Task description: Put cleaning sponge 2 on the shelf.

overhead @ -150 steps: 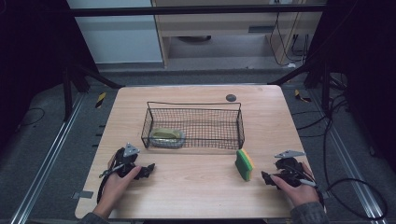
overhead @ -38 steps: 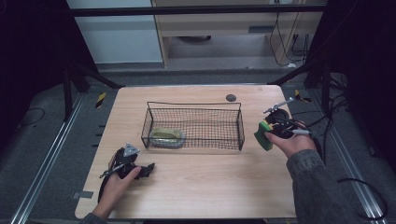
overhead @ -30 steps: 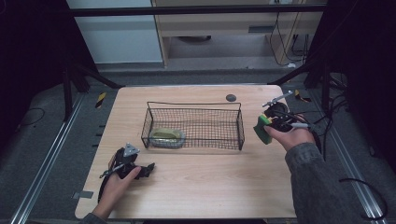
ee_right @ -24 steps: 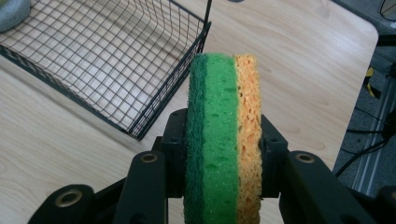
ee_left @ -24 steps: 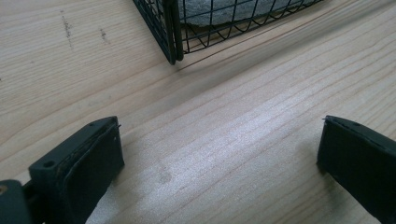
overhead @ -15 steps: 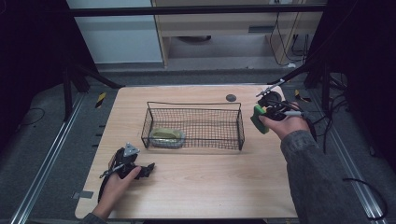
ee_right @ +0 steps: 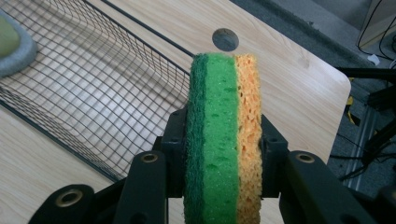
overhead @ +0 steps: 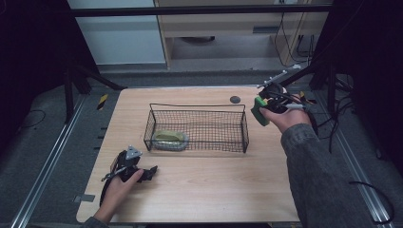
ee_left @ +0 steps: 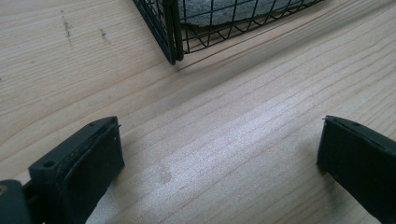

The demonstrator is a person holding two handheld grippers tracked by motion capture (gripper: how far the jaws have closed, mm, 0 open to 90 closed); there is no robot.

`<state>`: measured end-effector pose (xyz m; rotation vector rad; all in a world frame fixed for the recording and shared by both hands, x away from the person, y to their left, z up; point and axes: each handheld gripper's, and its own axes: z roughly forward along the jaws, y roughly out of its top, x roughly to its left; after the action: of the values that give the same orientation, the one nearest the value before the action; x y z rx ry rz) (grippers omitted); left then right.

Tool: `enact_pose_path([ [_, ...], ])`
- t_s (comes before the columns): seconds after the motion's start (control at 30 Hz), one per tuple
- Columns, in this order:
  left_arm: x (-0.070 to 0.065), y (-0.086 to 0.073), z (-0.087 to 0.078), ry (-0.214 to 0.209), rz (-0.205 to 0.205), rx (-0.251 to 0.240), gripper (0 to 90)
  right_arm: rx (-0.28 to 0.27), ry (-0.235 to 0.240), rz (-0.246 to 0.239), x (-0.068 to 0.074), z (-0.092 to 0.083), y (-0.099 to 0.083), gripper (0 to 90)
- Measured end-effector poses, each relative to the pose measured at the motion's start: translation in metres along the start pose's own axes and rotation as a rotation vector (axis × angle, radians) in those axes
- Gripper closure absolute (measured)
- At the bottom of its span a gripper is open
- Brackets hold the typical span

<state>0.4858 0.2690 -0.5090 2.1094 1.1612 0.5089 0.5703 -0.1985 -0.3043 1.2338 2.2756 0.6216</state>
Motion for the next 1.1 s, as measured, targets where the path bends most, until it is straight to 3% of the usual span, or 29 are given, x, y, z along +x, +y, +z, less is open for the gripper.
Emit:
enact_pose_path([
  [0.6, 0.000, 0.000, 0.000, 0.000, 0.001, 0.002, 0.0, -0.051, 0.040, 0.000, 0.012, 0.010, 0.030, 63.9],
  [1.1, 0.001, 0.000, 0.000, -0.004, 0.005, 0.002, 0.0, -0.045, 0.079, -0.012, 0.025, 0.033, 0.040, 64.0],
])
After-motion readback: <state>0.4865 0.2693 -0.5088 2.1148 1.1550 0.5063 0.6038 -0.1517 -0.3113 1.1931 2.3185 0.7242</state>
